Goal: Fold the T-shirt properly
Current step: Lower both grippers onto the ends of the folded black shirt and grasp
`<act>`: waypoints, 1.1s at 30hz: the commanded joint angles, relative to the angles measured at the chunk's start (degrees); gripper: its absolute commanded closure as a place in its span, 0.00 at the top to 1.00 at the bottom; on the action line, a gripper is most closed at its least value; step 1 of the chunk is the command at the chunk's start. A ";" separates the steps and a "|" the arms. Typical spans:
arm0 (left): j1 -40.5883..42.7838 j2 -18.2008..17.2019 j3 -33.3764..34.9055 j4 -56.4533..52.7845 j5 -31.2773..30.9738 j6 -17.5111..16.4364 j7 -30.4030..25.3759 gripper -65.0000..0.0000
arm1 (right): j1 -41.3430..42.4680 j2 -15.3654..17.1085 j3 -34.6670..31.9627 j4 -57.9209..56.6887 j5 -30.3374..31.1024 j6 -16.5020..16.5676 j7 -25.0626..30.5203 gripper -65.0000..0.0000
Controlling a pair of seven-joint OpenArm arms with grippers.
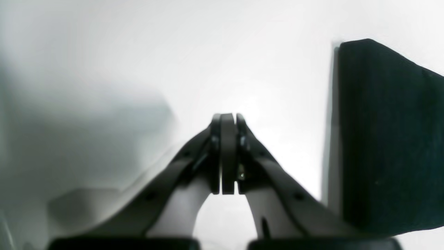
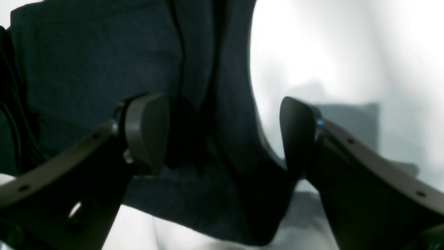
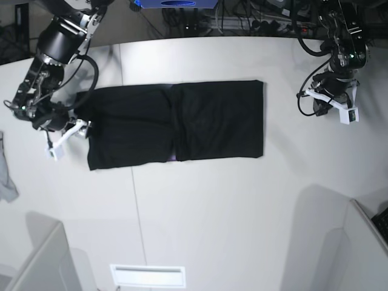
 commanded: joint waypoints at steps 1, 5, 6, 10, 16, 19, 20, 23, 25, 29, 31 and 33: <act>0.07 -0.52 -0.23 0.81 -0.52 -0.21 -1.20 0.00 | 1.28 0.73 -0.15 0.22 2.26 0.32 0.85 0.70; -1.43 -0.34 -0.14 0.81 -0.52 -0.21 -1.20 0.00 | 1.02 0.64 -0.41 -1.19 3.40 0.32 0.76 0.70; -1.78 -0.26 -0.14 0.81 -0.52 -0.21 -1.20 0.00 | 0.93 0.55 -0.41 -1.54 3.40 0.32 0.76 0.70; -3.01 -0.26 2.76 0.81 -0.52 -0.21 -1.20 0.00 | 0.67 0.73 -1.64 -2.86 3.23 0.23 1.55 0.70; -3.62 -0.26 4.08 0.72 -0.52 -0.21 -1.20 0.00 | 0.58 3.37 -3.23 -2.86 3.23 0.05 2.52 0.70; -4.15 -0.26 4.08 -0.78 -0.52 -0.21 -1.20 0.00 | 0.14 3.72 -3.31 -2.86 2.08 0.05 2.43 0.70; -4.85 -0.26 4.08 -1.74 -0.52 -0.21 -1.20 0.00 | -0.04 3.72 -4.02 -2.86 1.12 0.05 2.43 0.70; -5.65 -0.08 4.17 -4.29 -0.52 -0.21 -1.20 0.00 | -1.18 3.81 -8.94 -2.86 0.76 0.05 2.78 0.70; -5.91 -0.08 4.17 -5.08 -0.52 -0.21 -1.20 0.00 | -1.62 3.72 -10.00 -2.86 0.76 0.05 3.05 0.70; -6.00 0.62 4.17 -5.26 -0.52 -0.21 -1.20 0.00 | -1.71 2.75 -10.43 -2.95 0.76 0.05 2.87 0.70; -6.79 0.80 4.61 -5.35 -0.52 -0.21 -1.20 0.00 | -1.62 2.66 -10.43 -2.95 0.76 0.05 2.52 0.70; -7.32 0.71 6.54 -6.14 -0.52 -0.21 -1.20 0.00 | -1.62 2.58 -10.43 -2.95 0.76 0.05 2.87 0.69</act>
